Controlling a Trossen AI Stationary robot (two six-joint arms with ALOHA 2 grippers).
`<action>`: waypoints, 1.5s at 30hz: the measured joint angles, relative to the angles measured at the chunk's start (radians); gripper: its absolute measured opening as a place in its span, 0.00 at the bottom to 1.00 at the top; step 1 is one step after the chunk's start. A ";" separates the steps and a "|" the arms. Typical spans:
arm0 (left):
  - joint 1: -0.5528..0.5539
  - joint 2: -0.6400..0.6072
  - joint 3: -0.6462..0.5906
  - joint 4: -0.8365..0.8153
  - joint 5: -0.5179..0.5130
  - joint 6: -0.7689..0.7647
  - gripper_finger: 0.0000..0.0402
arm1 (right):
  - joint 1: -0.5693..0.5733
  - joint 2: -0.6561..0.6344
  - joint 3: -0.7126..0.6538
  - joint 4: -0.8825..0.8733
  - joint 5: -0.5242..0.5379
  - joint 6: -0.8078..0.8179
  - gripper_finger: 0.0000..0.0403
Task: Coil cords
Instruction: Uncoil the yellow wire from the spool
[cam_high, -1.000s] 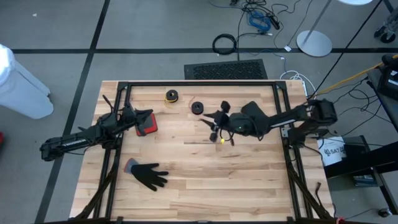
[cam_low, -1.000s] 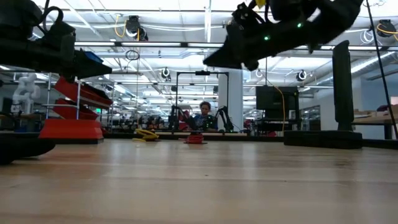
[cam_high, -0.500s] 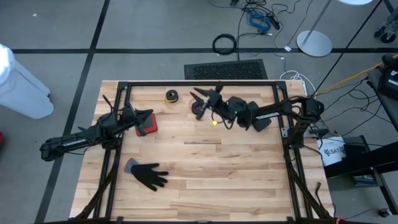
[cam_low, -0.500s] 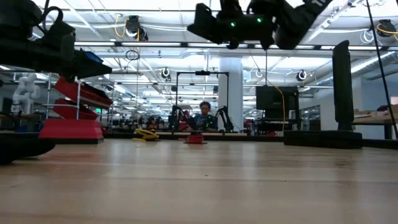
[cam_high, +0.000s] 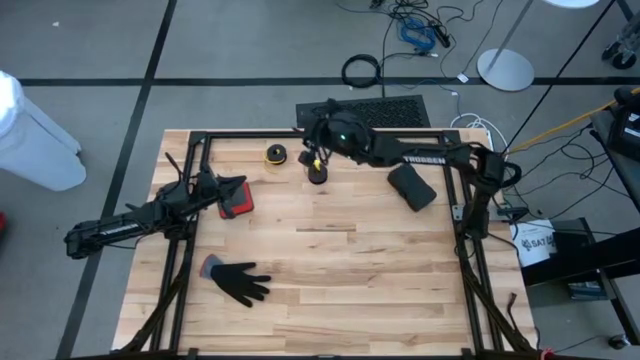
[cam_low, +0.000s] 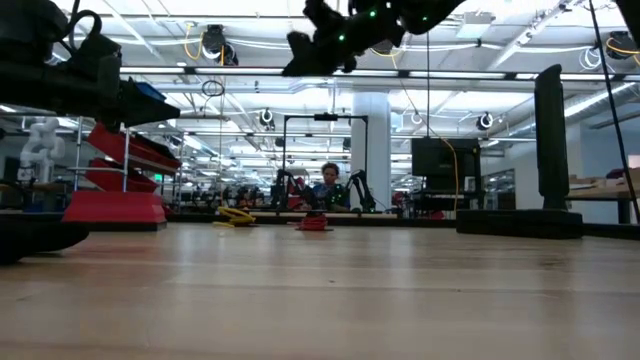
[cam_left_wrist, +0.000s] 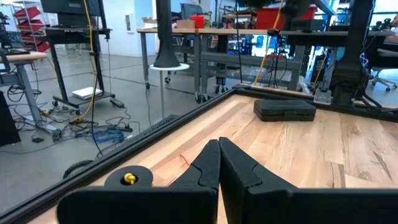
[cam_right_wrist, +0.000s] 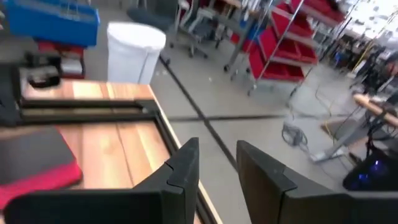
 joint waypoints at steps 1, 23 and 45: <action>0.000 0.000 0.000 0.000 0.000 0.000 0.01 | -0.008 0.013 0.009 -0.013 -0.001 0.000 0.23; 0.000 0.000 0.000 0.000 0.000 0.000 0.01 | -0.103 0.203 0.028 -0.012 -0.330 0.439 0.23; 0.000 0.000 0.000 0.000 0.000 0.000 0.01 | 0.172 0.203 0.028 -0.694 -0.316 0.250 0.23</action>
